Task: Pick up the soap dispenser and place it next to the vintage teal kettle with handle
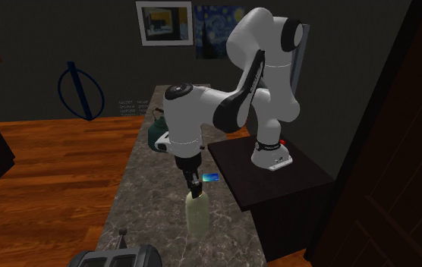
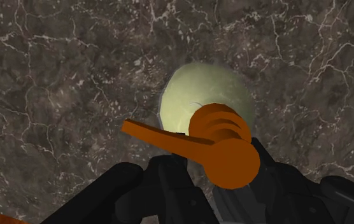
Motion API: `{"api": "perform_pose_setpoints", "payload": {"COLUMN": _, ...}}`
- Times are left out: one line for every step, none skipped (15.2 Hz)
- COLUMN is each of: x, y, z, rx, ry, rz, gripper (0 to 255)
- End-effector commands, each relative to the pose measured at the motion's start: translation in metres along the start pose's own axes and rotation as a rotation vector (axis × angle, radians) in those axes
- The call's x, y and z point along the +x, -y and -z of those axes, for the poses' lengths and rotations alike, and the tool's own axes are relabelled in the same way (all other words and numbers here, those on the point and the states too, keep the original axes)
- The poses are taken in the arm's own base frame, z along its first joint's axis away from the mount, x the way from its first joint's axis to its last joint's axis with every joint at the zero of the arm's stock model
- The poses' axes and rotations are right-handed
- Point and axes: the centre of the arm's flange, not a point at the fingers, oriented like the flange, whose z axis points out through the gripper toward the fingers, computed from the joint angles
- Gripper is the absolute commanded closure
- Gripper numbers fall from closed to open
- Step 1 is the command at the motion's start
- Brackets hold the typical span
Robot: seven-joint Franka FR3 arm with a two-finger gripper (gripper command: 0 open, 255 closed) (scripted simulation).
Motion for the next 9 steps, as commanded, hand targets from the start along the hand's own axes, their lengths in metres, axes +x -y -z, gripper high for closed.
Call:
{"api": "perform_pose_setpoints", "payload": {"x": -0.001, "y": -0.001, "z": 0.010, "rx": 0.000, "ry": 0.000, "rz": 0.000, "gripper": 255}}
{"api": "perform_pose_setpoints", "payload": {"x": -0.001, "y": -0.001, "z": 0.016, "rx": 0.000, "ry": 0.000, "rz": 0.000, "gripper": 255}}
{"api": "perform_pose_setpoints", "payload": {"x": -0.002, "y": -0.001, "z": 0.021, "rx": 0.000, "ry": 0.000, "rz": 0.000, "gripper": 255}}
{"api": "perform_pose_setpoints", "payload": {"x": -0.002, "y": -0.001, "z": 0.026, "rx": 0.000, "ry": 0.000, "rz": 0.000, "gripper": 255}}
{"api": "perform_pose_setpoints", "payload": {"x": -0.002, "y": -0.001, "z": 0.031, "rx": 0.000, "ry": 0.000, "rz": 0.000, "gripper": 255}}
{"api": "perform_pose_setpoints", "payload": {"x": -0.003, "y": -0.001, "z": 0.037, "rx": 0.000, "ry": 0.000, "rz": 0.000, "gripper": 255}}
{"api": "perform_pose_setpoints", "payload": {"x": -0.003, "y": -0.001, "z": 0.042, "rx": 0.000, "ry": 0.000, "rz": 0.000, "gripper": 255}}
{"api": "perform_pose_setpoints", "payload": {"x": -0.003, "y": -0.001, "z": 0.047, "rx": 0.000, "ry": 0.000, "rz": 0.000, "gripper": 255}}
{"api": "perform_pose_setpoints", "payload": {"x": -0.004, "y": -0.001, "z": 0.052, "rx": 0.000, "ry": 0.000, "rz": 0.000, "gripper": 255}}
